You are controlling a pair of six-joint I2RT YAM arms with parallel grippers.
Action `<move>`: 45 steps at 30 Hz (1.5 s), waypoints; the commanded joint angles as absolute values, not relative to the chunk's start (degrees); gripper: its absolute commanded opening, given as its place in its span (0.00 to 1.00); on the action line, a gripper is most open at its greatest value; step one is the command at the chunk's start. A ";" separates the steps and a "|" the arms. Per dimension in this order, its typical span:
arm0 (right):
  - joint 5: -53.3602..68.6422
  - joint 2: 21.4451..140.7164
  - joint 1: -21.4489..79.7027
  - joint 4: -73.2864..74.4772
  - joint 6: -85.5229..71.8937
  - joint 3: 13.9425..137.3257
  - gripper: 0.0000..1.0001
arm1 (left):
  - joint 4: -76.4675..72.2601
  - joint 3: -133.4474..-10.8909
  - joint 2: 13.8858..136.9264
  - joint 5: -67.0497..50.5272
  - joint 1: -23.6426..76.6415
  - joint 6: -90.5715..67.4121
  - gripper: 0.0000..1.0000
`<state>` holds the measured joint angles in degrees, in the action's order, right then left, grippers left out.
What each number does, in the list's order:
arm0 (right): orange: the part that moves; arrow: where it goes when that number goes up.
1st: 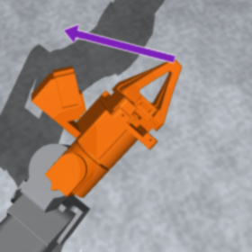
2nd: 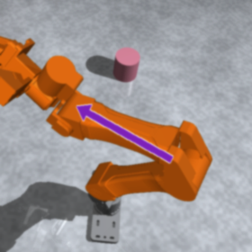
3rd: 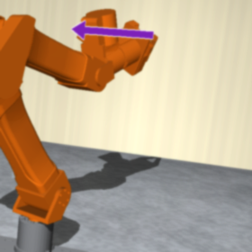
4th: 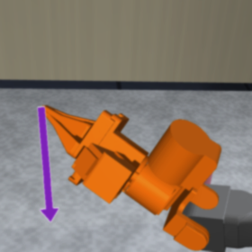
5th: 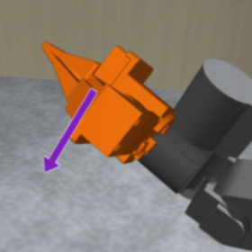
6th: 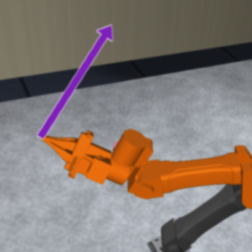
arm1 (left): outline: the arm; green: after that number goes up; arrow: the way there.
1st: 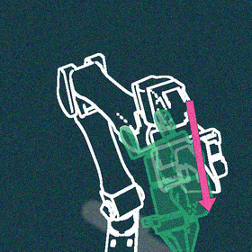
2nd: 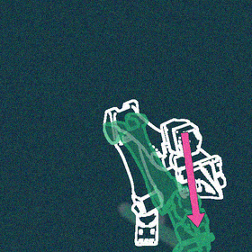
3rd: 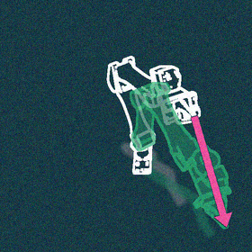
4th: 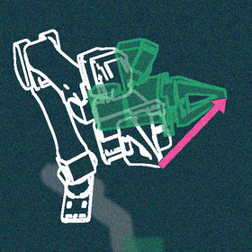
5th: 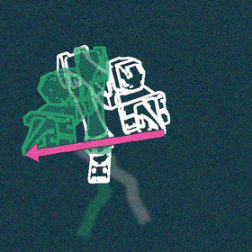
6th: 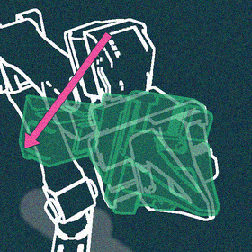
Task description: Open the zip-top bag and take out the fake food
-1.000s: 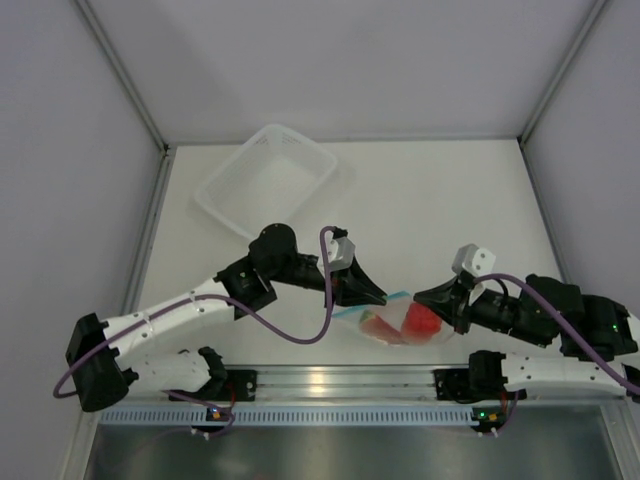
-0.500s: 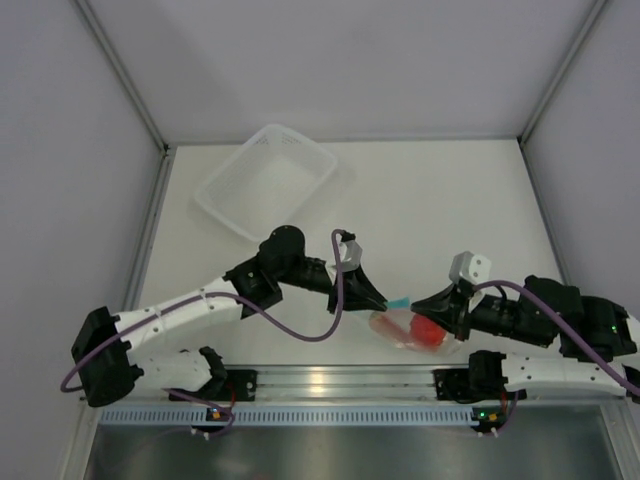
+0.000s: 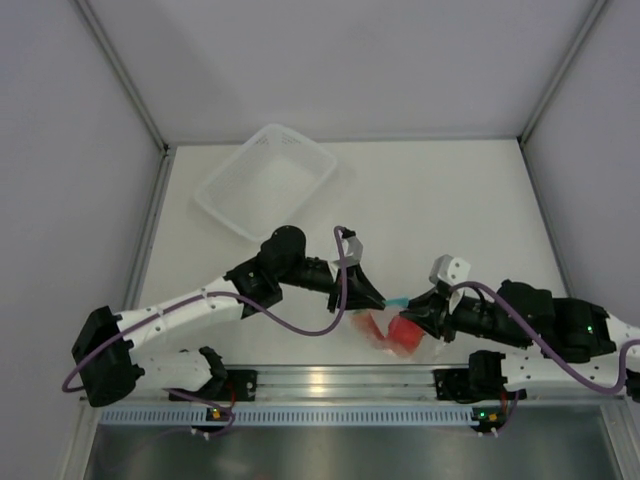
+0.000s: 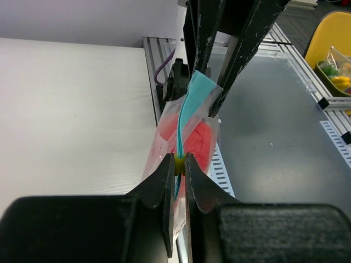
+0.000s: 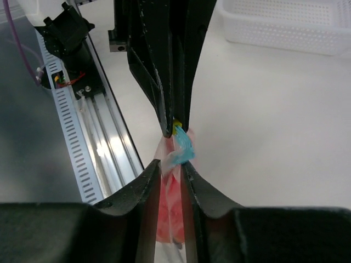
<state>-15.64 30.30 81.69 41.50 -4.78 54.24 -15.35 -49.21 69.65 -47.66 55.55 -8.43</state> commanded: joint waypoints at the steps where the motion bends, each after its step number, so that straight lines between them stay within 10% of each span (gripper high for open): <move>1: -19.33 28.13 81.39 37.79 -7.47 54.32 0.23 | -20.83 -49.74 66.80 -46.49 55.55 -10.28 0.00; 8: -18.64 27.68 81.30 35.16 -9.05 51.51 0.36 | -20.83 -51.77 67.32 -49.13 55.55 -11.16 0.00; 18: -18.81 28.65 81.39 33.75 -6.15 52.47 0.00 | -20.83 -51.77 67.32 -51.60 55.55 -10.73 0.00; 45: -32.17 20.92 81.39 46.14 -3.08 63.46 0.00 | -20.92 -32.52 58.18 -39.11 44.12 -11.34 0.00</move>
